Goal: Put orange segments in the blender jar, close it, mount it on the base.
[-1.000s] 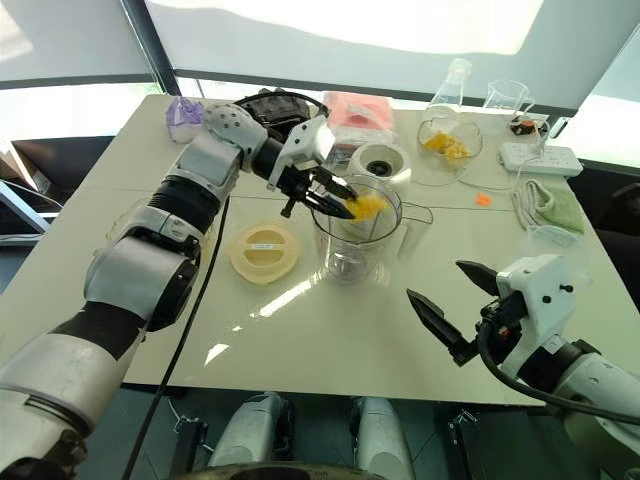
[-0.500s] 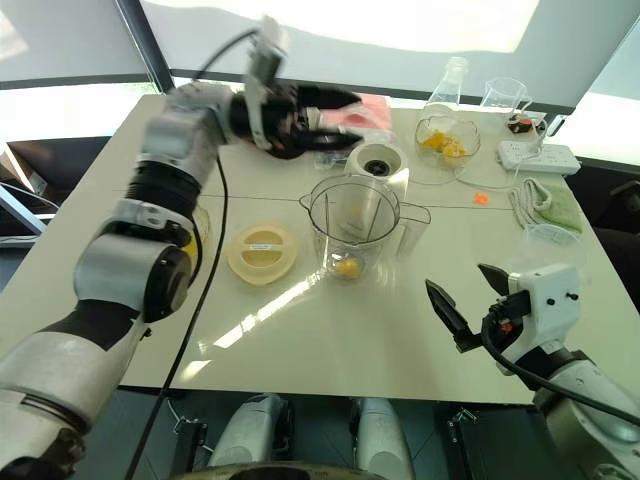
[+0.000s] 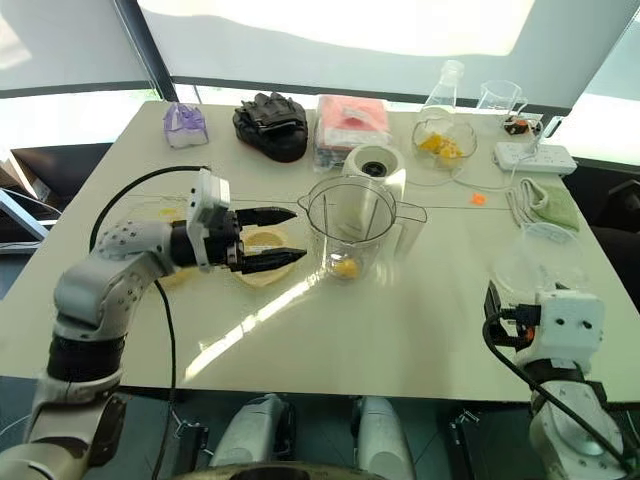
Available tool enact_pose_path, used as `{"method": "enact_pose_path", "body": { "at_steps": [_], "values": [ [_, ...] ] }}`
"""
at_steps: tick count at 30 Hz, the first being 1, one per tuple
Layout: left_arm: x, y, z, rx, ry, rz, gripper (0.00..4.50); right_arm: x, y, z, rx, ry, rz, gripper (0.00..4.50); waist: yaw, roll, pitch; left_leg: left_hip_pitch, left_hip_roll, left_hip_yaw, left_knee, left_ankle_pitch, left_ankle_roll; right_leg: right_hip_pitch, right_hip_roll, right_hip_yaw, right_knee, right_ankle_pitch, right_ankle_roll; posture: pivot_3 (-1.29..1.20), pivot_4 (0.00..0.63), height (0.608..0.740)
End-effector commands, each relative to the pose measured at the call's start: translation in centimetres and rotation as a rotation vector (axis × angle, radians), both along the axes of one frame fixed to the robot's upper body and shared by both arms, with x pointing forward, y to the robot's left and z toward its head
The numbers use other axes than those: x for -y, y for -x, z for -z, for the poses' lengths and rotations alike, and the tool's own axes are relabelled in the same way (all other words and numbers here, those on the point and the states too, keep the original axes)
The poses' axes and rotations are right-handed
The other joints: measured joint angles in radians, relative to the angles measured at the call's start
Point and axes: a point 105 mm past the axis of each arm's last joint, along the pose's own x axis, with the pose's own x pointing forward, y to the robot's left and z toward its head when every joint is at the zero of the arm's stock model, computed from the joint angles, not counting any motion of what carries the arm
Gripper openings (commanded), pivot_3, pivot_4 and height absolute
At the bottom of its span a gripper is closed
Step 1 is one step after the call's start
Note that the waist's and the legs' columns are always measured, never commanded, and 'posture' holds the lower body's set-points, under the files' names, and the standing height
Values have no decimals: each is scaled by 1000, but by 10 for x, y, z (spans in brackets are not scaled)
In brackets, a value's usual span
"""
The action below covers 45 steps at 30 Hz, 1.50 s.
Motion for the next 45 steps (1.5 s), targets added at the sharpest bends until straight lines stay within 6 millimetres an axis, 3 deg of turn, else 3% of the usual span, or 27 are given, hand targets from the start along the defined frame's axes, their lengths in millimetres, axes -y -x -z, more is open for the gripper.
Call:
{"method": "enact_pose_path", "body": {
  "at_steps": [1, 8, 16, 28, 37, 45],
  "values": [
    [6, 12, -8, 36, 30, 5, 3736, 33, 13, 7, -8, 6, 165, 4500, -2, -1, -1, 1, 0, -1, 0, 0, 0, 1, 0, 0, -1, 0, 0, 0, 150, 740],
    [8, 6, -7, 40, 29, -22, 3736, 81, -4, 44, -47, 35, 294, 4500, -10, 3, 0, 6, -2, 1, -2, 0, 0, 4, 1, 1, -1, -1, -1, 0, 150, 740],
    [16, 8, -4, 28, 61, -47, 3736, 106, -14, 63, -51, 26, 322, 4500, -15, 6, 0, 7, -2, 1, -2, 0, 0, 5, 2, 1, 0, -1, -1, 0, 150, 740],
    [20, 9, -6, 20, 71, -56, 3736, 120, -61, 48, 11, 65, 262, 4500, -32, 6, 0, 7, -2, 1, -2, 0, 0, 5, 2, 3, 0, -1, -1, 0, 150, 740],
    [20, 7, -5, 14, 73, -67, 3736, 127, -71, 50, 11, 73, 256, 4500, -32, 6, 0, 7, -2, 1, -2, 0, 0, 5, 2, 3, 0, -1, -1, 0, 150, 740],
    [20, 6, -4, 2, 87, -80, 3736, 132, -91, 50, 13, 89, 252, 4500, -35, 6, 1, 7, -3, 1, -2, 0, 0, 5, 2, 3, 0, -1, -1, 0, 150, 740]
  ]
}}
